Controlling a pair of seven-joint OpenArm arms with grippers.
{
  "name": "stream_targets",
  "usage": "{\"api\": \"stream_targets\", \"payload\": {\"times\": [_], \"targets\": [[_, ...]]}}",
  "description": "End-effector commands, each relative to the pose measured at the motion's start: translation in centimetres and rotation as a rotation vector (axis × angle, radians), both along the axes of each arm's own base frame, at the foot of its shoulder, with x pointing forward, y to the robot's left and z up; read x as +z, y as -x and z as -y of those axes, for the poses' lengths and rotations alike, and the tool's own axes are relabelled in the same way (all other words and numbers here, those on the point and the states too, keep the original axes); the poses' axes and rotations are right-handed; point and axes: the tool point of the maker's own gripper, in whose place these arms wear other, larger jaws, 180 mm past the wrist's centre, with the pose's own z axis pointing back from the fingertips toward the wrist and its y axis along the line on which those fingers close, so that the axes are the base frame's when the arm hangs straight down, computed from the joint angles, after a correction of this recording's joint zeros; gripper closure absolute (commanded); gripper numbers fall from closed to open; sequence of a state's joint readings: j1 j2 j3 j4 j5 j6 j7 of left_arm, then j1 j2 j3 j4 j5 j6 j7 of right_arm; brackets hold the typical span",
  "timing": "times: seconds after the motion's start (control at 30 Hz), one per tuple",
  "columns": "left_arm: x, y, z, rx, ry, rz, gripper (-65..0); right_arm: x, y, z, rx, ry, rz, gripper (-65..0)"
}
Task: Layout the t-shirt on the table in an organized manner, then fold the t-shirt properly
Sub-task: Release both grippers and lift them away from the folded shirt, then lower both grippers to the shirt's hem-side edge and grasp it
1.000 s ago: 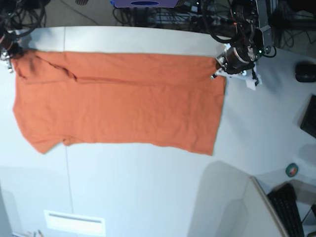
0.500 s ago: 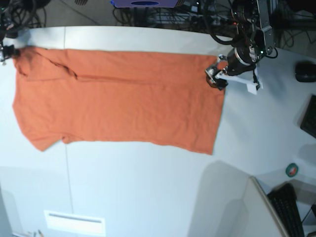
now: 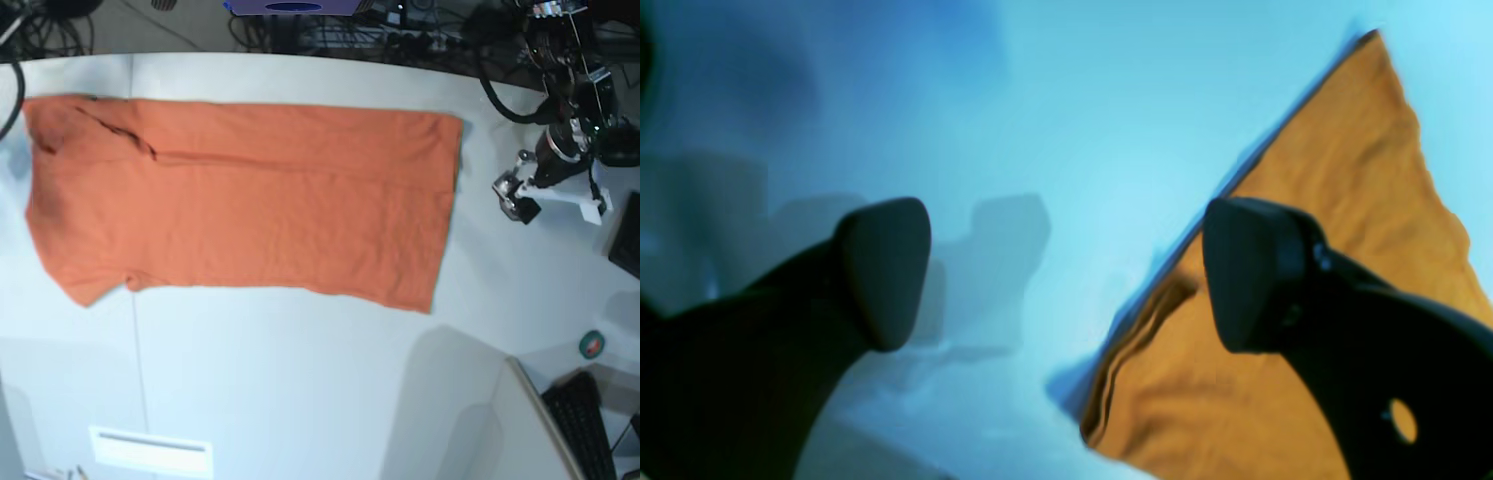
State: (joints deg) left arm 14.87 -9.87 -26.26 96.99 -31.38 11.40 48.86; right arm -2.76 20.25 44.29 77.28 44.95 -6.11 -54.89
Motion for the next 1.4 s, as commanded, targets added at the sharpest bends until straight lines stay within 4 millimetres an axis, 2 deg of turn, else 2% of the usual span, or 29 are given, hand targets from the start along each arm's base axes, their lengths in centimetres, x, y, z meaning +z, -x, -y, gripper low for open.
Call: {"api": "stream_targets", "payload": {"times": [0.0, 0.07, 0.2, 0.33, 0.43, 0.57, 0.67, 0.87, 1.0, 1.2, 1.37], "targets": [[0.9, -0.8, -0.1, -0.034, -0.024, 0.025, -61.5, 1.1, -2.3, 0.6, 0.034, 0.034, 0.024, -44.0], [1.3, -1.8, 0.3, -0.076, -0.039, 0.03, -61.5, 1.3, -6.9, 0.5, 0.105, 0.081, 0.028, -44.0], [1.7, -2.4, 0.3, -0.099, -0.055, 0.037, -61.5, 0.2, -13.3, -0.5, 0.217, 0.204, -0.009, -44.1], [1.8, -2.5, 0.2, -0.098, -0.056, 0.04, -61.5, -1.2, -17.3, -2.1, 0.369, 0.342, -0.017, -44.3], [1.8, -2.4, 0.2, -0.098, -0.057, 0.037, -61.5, -2.0, -18.8, -2.5, 0.438, 0.429, -0.024, -44.1], [1.9, -2.3, -0.4, -0.102, -0.074, 0.031, -61.5, -3.3, -19.0, -2.4, 0.481, 0.547, -0.044, -44.1], [2.1, -2.6, -0.4, -0.103, -0.076, 0.037, -61.5, -4.1, -19.1, -3.4, 0.543, 0.596, -0.047, -44.1], [2.2, -2.7, -0.4, -0.102, -0.076, 0.04, -61.5, -5.7, -18.3, -5.1, 0.576, 0.58, -0.059, -43.5], [2.2, -2.7, -0.4, -0.102, -0.076, 0.042, -61.5, -5.9, -18.1, -5.2, 0.577, 0.578, -0.063, -43.5], [2.2, -2.7, -0.4, -0.102, -0.076, 0.042, -61.5, -7.3, -16.6, -5.2, 0.58, 0.565, -0.094, -43.4], [2.2, -2.7, -0.4, -0.102, -0.076, 0.042, -61.5, -7.4, -16.5, -5.2, 0.578, 0.566, -0.096, -43.4]]}}
